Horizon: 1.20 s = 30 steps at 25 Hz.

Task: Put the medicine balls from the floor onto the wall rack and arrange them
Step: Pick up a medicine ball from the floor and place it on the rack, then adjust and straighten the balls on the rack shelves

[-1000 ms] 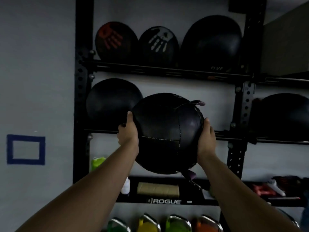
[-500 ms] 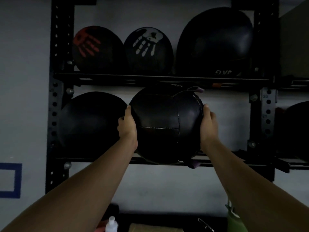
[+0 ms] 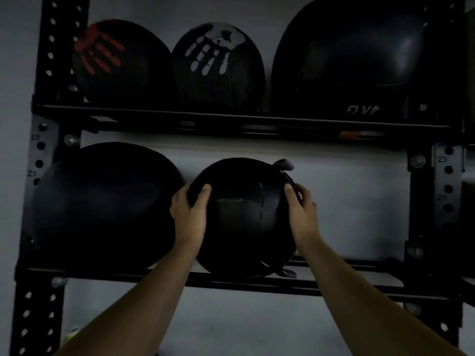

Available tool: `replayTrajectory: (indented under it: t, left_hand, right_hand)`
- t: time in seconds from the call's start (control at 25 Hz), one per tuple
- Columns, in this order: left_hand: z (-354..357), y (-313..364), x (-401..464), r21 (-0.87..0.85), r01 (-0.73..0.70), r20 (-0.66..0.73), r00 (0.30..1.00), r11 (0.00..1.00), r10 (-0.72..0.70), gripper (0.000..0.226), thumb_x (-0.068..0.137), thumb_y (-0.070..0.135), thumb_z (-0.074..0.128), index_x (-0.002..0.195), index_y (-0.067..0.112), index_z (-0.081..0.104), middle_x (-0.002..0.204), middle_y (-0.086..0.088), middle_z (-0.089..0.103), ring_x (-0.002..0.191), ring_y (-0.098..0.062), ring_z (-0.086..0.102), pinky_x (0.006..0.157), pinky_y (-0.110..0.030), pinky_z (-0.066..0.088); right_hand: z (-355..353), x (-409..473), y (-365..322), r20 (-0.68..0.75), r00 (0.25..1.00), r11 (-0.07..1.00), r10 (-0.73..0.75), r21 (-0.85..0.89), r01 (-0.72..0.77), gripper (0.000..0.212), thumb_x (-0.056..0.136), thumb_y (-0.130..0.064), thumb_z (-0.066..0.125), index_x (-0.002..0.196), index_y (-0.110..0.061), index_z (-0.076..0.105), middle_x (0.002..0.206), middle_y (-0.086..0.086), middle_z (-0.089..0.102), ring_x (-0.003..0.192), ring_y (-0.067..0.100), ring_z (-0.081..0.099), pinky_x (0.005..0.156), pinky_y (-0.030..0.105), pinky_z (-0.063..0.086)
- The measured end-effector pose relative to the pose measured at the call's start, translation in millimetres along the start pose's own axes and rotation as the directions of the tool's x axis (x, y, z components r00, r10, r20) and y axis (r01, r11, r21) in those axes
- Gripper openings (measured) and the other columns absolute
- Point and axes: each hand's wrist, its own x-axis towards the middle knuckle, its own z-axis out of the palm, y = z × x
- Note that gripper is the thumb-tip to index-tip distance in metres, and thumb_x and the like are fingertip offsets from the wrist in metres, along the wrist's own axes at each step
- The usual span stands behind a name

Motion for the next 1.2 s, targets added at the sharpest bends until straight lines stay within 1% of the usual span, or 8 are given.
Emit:
replayTrajectory:
  t: [0.12, 0.2, 0.48, 0.56, 0.68, 0.92, 1.04, 1.2]
  left_hand:
    - [32, -3, 8, 0.253, -0.216, 0.155, 0.971, 0.943, 0.181, 0.065, 0.091, 0.051, 0.070, 0.151, 0.038, 0.048, 0.161, 0.005, 0.039, 0.153, -0.020, 0.027, 0.127, -0.044, 0.022]
    - [45, -6, 9, 0.344, -0.226, 0.102, 0.974, 0.911, 0.203, 0.069, 0.086, 0.057, 0.063, 0.151, 0.040, 0.046, 0.162, 0.006, 0.039, 0.154, -0.021, 0.024, 0.128, -0.049, 0.019]
    - [43, -6, 3, 0.436, -0.239, 0.110, 0.971, 0.868, 0.212, 0.066, 0.095, 0.055, 0.059, 0.156, 0.041, 0.037, 0.168, 0.004, 0.030, 0.157, -0.021, 0.019, 0.128, -0.052, 0.014]
    - [37, 0, 0, 0.594, -0.279, 0.179, 0.960, 0.755, 0.214, 0.068, 0.099, 0.057, 0.051, 0.160, 0.035, 0.031, 0.169, 0.000, 0.029, 0.156, -0.026, 0.023, 0.127, -0.052, 0.020]
    - [28, 28, 9, 0.809, -0.405, 0.348, 0.914, 0.426, 0.209, 0.070, 0.101, 0.060, 0.039, 0.160, 0.024, 0.030, 0.164, -0.006, 0.037, 0.148, -0.032, 0.037, 0.119, -0.051, 0.033]
    - [58, 117, 18, 0.662, -0.700, 0.716, 0.696, 0.269, 0.047, 0.054, 0.103, 0.046, 0.050, 0.154, 0.030, 0.042, 0.157, 0.004, 0.049, 0.137, -0.017, 0.051, 0.112, -0.039, 0.045]
    - [92, 155, 3, 0.634, -0.737, 0.739, 0.667, 0.234, 0.097, 0.048, 0.100, 0.049, 0.054, 0.145, 0.033, 0.053, 0.151, 0.007, 0.054, 0.132, -0.017, 0.055, 0.108, -0.040, 0.048]
    - [138, 194, -27, 0.631, -0.742, 0.726, 0.668, 0.228, 0.164, 0.036, 0.099, 0.045, 0.054, 0.130, 0.031, 0.064, 0.137, 0.007, 0.059, 0.118, -0.018, 0.064, 0.101, -0.040, 0.051]
  right_hand:
    - [17, 13, 10, 0.101, 0.977, 0.951, -0.187, -0.230, 0.206, 0.058, 0.094, -0.062, 0.052, 0.148, -0.043, 0.042, 0.153, 0.008, 0.037, 0.143, 0.031, 0.036, 0.119, 0.057, 0.032]
    - [26, 16, 14, 0.106, 0.965, 0.903, -0.239, -0.341, 0.261, 0.060, 0.092, -0.067, 0.046, 0.148, -0.047, 0.038, 0.157, 0.007, 0.032, 0.146, 0.031, 0.029, 0.119, 0.060, 0.027]
    - [20, 12, 14, 0.151, 0.956, 0.888, -0.251, -0.356, 0.289, 0.061, 0.095, -0.066, 0.047, 0.151, -0.045, 0.035, 0.160, 0.006, 0.028, 0.148, 0.033, 0.026, 0.121, 0.059, 0.024]
    - [12, 11, 10, 0.223, 0.956, 0.900, -0.188, -0.351, 0.259, 0.062, 0.093, -0.068, 0.048, 0.150, -0.049, 0.034, 0.161, 0.005, 0.026, 0.148, 0.032, 0.025, 0.121, 0.058, 0.026]
    - [-9, 18, -8, 0.292, 0.949, 0.913, -0.115, -0.346, 0.217, 0.058, 0.093, -0.063, 0.054, 0.147, -0.048, 0.041, 0.152, 0.004, 0.037, 0.141, 0.030, 0.040, 0.110, 0.044, 0.042]
    - [-69, 36, -77, 0.187, 0.962, 0.892, -0.197, -0.373, 0.256, 0.017, 0.100, -0.041, 0.053, 0.108, -0.032, 0.065, 0.111, 0.001, 0.065, 0.103, 0.018, 0.062, 0.083, 0.030, 0.048]
    - [-112, 47, -114, 0.163, 0.954, 0.845, -0.252, -0.444, 0.299, 0.012, 0.100, -0.034, 0.054, 0.098, -0.030, 0.065, 0.084, -0.010, 0.064, 0.075, 0.009, 0.058, 0.065, 0.026, 0.042]
    - [-192, 56, -144, 0.103, 0.944, 0.813, -0.313, -0.485, 0.322, 0.018, 0.100, -0.030, 0.054, 0.100, -0.026, 0.071, 0.083, -0.011, 0.064, 0.072, 0.004, 0.055, 0.060, 0.022, 0.042]
